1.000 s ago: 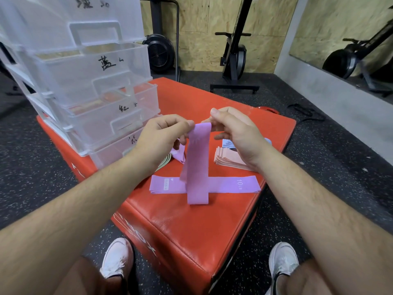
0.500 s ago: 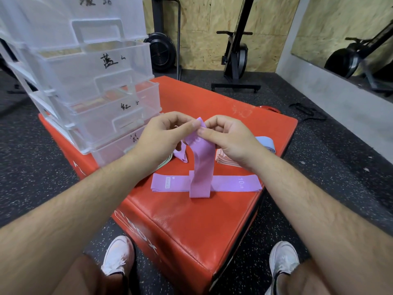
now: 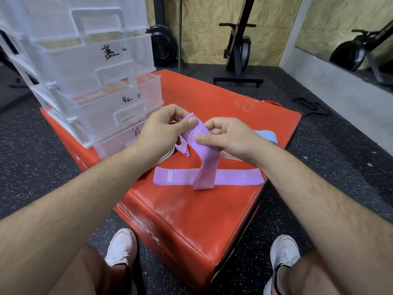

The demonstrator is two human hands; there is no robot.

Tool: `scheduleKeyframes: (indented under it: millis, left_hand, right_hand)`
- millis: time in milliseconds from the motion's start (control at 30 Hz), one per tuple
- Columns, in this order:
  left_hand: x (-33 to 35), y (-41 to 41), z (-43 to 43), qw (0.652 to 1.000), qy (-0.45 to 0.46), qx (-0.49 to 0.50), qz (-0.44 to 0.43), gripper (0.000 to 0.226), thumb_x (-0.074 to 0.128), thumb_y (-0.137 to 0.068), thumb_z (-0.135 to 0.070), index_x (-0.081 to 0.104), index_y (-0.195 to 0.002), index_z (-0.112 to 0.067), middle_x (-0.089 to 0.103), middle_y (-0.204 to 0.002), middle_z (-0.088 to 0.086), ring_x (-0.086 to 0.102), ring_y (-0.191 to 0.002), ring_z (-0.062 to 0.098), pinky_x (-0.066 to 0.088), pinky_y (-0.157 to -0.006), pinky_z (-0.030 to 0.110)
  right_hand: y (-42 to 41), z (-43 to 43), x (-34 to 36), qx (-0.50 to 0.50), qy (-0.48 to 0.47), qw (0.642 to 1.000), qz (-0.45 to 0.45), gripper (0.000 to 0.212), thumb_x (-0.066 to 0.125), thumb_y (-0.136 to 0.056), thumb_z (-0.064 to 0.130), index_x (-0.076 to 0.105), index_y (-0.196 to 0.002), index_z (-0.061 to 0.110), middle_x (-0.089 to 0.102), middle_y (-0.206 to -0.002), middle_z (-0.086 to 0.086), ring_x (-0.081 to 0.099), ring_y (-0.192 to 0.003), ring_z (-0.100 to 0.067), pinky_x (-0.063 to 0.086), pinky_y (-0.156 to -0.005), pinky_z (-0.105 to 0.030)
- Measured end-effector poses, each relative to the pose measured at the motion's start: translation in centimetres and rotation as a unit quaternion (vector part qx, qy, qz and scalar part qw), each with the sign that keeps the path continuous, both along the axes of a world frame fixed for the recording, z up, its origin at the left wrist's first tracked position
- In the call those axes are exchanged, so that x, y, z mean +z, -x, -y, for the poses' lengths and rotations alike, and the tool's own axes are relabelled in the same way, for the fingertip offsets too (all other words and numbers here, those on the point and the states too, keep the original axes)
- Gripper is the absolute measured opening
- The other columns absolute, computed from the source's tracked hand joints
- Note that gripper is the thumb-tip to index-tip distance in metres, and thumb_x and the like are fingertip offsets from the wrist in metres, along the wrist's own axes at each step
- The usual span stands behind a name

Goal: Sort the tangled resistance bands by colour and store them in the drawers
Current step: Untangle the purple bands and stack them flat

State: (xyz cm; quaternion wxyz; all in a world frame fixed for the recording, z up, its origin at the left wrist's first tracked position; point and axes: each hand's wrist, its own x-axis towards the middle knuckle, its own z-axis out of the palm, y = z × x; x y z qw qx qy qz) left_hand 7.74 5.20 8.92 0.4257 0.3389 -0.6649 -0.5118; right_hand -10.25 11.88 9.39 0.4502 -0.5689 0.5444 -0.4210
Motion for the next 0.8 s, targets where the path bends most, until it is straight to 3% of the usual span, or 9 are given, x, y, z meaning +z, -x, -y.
scheduleKeyframes:
  millis: [200,267,333,433,567,800]
  left_hand:
    - [-0.6,-0.2,-0.1,0.996,-0.051,0.058,-0.035,0.009,0.061,-0.096,-0.006,0.054,-0.091,-0.003,0.056,-0.069,0.009,0.057,-0.04,0.009,0.042,-0.04,0.019]
    - [-1.4,-0.4,0.3,0.993,-0.067,0.092,-0.029,0.013,0.061,-0.096,-0.005,0.052,-0.086,-0.006,0.057,-0.069,0.008,0.057,-0.042,0.005,0.043,-0.041,0.019]
    - [-2.3,-0.8,1.0,0.989,-0.079,0.125,-0.014,0.016,0.063,-0.095,-0.006,0.052,-0.084,-0.007,0.055,-0.069,0.005,0.053,-0.043,0.002,0.042,-0.042,0.017]
    - [-3.9,-1.9,2.3,0.982,-0.069,0.166,0.055,0.021,0.069,-0.091,-0.016,0.054,-0.076,-0.017,0.055,-0.069,0.001,0.048,-0.053,0.007,0.041,-0.049,0.021]
    - [-5.5,-3.0,2.8,0.976,-0.057,0.182,0.107,0.021,0.074,-0.087,-0.022,0.056,-0.075,-0.019,0.058,-0.072,0.001,0.048,-0.061,0.013,0.042,-0.059,0.029]
    - [-6.9,-4.1,1.9,0.943,-0.003,0.211,0.258,0.021,0.074,-0.084,-0.032,0.06,-0.084,-0.016,0.063,-0.074,0.002,0.054,-0.063,0.021,0.038,-0.052,0.028]
  right_hand:
    - [2.8,-0.4,-0.4,0.042,-0.088,0.994,-0.049,0.038,0.094,-0.063,0.03,0.075,-0.092,0.013,0.066,-0.104,-0.038,0.063,-0.087,-0.029,0.05,-0.089,-0.057]
    - [4.1,-0.6,-0.6,0.048,-0.114,0.99,-0.069,0.04,0.094,-0.061,0.029,0.075,-0.091,0.012,0.068,-0.097,-0.032,0.064,-0.086,-0.029,0.052,-0.09,-0.052]
    - [5.5,-0.9,-0.8,0.046,-0.131,0.986,-0.095,0.028,0.089,-0.07,0.016,0.073,-0.093,0.011,0.073,-0.09,-0.017,0.068,-0.084,-0.025,0.055,-0.084,-0.04]
    - [7.4,-1.8,-0.7,0.032,-0.15,0.972,-0.176,0.023,0.084,-0.078,0.01,0.072,-0.098,0.01,0.075,-0.086,-0.006,0.069,-0.073,-0.012,0.052,-0.063,-0.019]
    - [10.1,-2.4,-1.1,-0.009,-0.161,0.96,-0.229,0.03,0.086,-0.077,0.013,0.07,-0.102,0.013,0.073,-0.084,-0.005,0.066,-0.07,-0.011,0.05,-0.067,-0.026]
    - [13.4,-3.1,-3.4,-0.078,-0.163,0.957,-0.229,0.027,0.08,-0.082,0.003,0.066,-0.103,0.012,0.069,-0.078,-0.006,0.067,-0.064,-0.014,0.057,-0.067,-0.033]
